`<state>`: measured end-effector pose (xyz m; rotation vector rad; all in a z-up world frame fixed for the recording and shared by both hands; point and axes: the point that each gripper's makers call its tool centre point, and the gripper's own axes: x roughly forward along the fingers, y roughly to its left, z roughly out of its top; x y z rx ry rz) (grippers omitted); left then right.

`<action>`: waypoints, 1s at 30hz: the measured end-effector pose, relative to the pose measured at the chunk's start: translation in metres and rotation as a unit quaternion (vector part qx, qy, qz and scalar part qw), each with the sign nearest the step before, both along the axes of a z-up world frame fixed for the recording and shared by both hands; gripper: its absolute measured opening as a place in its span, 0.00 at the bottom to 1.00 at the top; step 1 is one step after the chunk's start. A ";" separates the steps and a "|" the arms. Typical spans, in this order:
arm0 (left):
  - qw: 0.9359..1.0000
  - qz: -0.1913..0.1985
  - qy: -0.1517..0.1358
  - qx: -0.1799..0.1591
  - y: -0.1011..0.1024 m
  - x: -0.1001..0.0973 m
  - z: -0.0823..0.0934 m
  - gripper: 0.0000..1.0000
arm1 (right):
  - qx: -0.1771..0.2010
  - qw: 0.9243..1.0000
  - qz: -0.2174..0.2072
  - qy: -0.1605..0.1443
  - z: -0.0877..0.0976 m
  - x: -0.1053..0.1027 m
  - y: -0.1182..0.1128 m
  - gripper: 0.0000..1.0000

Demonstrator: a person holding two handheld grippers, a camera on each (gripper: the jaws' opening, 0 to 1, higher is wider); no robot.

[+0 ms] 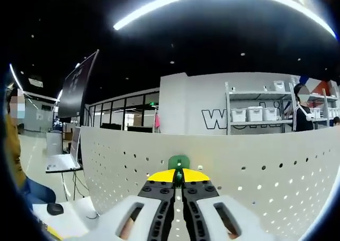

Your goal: Insert the hook assembly into the mounting plate slot until the hook locks in place.

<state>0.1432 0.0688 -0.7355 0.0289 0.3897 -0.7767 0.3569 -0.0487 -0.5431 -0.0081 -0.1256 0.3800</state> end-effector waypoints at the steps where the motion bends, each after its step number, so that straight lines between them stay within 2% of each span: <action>1: 1.000 0.001 0.001 0.000 0.000 0.000 -0.001 0.67 | 0.001 1.000 0.000 0.002 -0.001 0.001 0.000 0.01; 10: 1.000 0.008 0.006 -0.003 0.004 0.001 -0.002 0.67 | 0.001 1.000 -0.007 0.004 -0.005 0.001 0.001 0.01; 16: 1.000 0.019 0.005 -0.006 0.007 0.003 -0.002 0.65 | -0.013 1.000 -0.025 0.004 -0.005 0.003 0.003 0.01; 19: 1.000 0.021 0.004 -0.004 0.007 0.004 -0.003 0.65 | -0.020 0.999 -0.047 0.005 -0.006 0.005 0.003 0.01; 22: 1.000 0.021 0.000 -0.004 0.008 0.004 -0.002 0.63 | 0.003 0.998 -0.060 0.019 -0.006 0.006 0.002 0.01; 30: 1.000 0.025 -0.009 -0.014 0.008 0.006 0.004 0.63 | -0.008 0.995 -0.092 0.043 -0.005 0.010 0.004 0.04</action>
